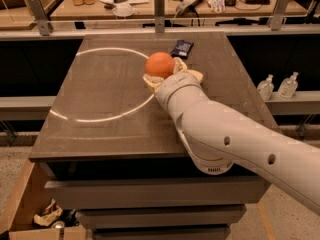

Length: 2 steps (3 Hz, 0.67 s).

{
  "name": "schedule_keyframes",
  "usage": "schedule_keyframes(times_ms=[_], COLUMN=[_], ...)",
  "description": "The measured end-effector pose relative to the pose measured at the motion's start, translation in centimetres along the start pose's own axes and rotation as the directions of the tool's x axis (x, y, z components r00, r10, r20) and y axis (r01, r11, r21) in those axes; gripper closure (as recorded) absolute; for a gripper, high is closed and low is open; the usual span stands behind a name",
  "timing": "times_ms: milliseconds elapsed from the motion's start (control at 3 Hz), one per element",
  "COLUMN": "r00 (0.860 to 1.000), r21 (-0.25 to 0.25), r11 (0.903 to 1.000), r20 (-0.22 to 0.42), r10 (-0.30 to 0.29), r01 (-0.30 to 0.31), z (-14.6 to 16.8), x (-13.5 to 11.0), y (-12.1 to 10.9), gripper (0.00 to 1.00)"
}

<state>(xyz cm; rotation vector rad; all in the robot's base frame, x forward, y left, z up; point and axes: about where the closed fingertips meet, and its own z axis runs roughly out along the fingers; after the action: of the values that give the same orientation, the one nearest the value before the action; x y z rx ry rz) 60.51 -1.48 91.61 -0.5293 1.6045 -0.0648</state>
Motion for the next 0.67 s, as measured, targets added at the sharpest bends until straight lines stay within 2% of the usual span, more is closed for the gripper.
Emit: schedule_keyframes(times_ms=[333,667], r00=[0.998,0.996], r21=[0.041,0.069], r11=[0.9976,0.9943], r20=[-0.016,-0.026], r10=[0.057,0.084], r01=[-0.056,-0.082], z=[1.3,2.4], x=[1.8,3.0], y=[-1.9,-3.5], gripper=[1.0,1.0])
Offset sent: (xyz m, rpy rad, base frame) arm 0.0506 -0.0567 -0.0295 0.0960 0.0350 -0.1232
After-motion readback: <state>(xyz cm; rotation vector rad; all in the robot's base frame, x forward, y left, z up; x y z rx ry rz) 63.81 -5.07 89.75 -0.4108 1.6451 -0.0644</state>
